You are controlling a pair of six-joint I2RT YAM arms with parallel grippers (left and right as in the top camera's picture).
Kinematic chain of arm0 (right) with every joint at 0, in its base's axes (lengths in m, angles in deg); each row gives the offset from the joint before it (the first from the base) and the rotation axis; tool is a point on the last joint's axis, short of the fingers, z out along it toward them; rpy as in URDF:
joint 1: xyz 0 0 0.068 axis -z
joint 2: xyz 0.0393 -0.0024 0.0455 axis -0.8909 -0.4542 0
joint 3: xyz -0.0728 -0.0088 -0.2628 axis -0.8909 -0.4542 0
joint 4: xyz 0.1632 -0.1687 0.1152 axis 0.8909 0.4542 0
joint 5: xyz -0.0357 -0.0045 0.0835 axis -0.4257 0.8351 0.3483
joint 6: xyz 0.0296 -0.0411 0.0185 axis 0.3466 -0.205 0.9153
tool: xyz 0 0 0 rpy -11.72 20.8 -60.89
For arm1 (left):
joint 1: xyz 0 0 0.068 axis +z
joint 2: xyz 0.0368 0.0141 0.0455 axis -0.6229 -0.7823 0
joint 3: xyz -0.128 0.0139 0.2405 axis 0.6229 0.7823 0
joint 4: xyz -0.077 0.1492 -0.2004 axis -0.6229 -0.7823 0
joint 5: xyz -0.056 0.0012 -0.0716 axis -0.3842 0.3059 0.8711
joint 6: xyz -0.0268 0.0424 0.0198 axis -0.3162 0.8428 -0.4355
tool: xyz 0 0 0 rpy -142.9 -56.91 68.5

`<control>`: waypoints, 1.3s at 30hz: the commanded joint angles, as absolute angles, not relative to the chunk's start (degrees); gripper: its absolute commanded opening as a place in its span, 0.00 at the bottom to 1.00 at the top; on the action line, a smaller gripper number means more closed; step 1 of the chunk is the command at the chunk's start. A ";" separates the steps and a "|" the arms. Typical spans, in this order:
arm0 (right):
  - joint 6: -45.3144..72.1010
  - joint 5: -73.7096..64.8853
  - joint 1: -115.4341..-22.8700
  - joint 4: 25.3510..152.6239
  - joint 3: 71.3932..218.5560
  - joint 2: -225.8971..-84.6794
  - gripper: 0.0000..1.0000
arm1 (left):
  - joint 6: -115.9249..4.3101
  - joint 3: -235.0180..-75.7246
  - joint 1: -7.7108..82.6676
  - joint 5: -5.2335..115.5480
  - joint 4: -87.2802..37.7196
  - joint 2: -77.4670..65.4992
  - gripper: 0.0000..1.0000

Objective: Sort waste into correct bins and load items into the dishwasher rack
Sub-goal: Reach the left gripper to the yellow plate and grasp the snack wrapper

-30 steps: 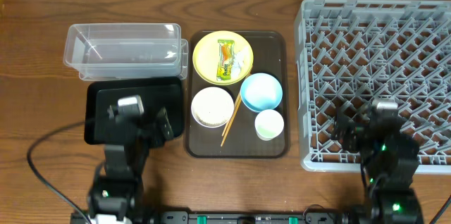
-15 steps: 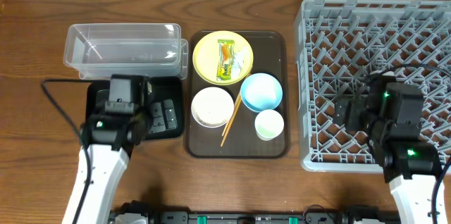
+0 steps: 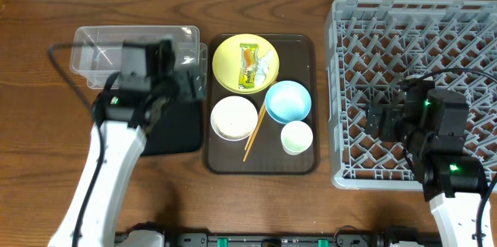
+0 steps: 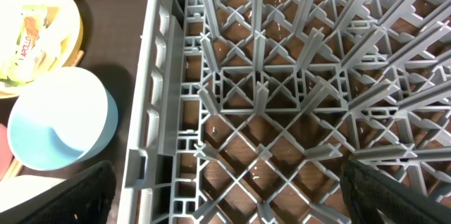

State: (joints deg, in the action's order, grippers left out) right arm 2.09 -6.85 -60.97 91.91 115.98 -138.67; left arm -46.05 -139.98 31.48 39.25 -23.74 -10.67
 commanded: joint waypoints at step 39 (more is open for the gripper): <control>2.68 -6.39 -61.88 93.24 117.18 -138.43 0.99 | -41.22 -144.16 19.04 40.82 9.46 -50.23 0.64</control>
State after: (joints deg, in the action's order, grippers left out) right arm 2.09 -6.85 -60.97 93.09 116.05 -138.67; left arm -41.81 -143.94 19.52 40.29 9.52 -50.10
